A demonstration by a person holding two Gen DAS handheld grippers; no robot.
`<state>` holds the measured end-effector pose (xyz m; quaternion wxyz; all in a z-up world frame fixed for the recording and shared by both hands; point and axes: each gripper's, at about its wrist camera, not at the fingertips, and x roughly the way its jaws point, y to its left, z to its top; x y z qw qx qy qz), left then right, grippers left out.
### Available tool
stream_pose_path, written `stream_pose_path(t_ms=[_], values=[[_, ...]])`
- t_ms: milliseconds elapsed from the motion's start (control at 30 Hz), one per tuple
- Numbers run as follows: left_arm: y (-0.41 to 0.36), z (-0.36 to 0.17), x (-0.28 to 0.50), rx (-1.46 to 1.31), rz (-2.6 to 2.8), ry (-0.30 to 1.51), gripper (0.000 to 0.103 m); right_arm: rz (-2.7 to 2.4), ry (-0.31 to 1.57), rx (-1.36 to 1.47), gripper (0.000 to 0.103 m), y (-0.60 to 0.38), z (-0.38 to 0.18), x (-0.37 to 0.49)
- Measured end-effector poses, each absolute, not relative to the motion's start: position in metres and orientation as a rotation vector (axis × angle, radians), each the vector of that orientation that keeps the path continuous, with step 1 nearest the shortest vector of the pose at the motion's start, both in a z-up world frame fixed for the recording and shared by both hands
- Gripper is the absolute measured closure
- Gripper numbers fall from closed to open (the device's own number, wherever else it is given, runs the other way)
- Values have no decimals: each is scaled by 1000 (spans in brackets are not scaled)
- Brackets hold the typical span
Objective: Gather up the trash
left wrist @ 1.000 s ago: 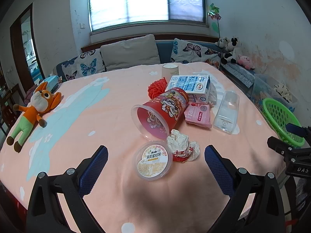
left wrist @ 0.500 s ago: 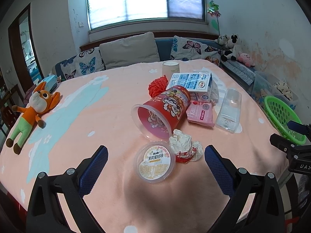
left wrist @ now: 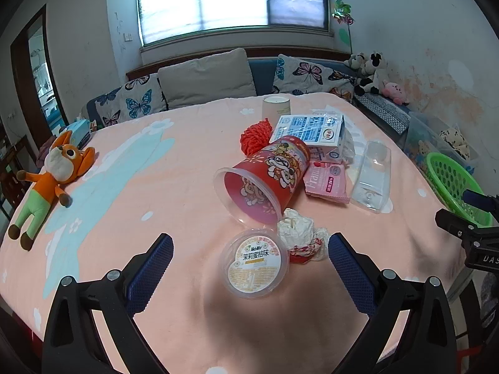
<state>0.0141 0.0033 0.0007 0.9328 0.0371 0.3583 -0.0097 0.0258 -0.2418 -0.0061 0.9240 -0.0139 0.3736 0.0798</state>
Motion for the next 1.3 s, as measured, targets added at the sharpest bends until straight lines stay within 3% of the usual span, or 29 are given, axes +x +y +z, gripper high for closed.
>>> stream_pose_path(t_ms=[1300], values=[[4, 7, 26, 70, -9, 737, 6, 178, 766, -38, 5, -240, 1, 48]])
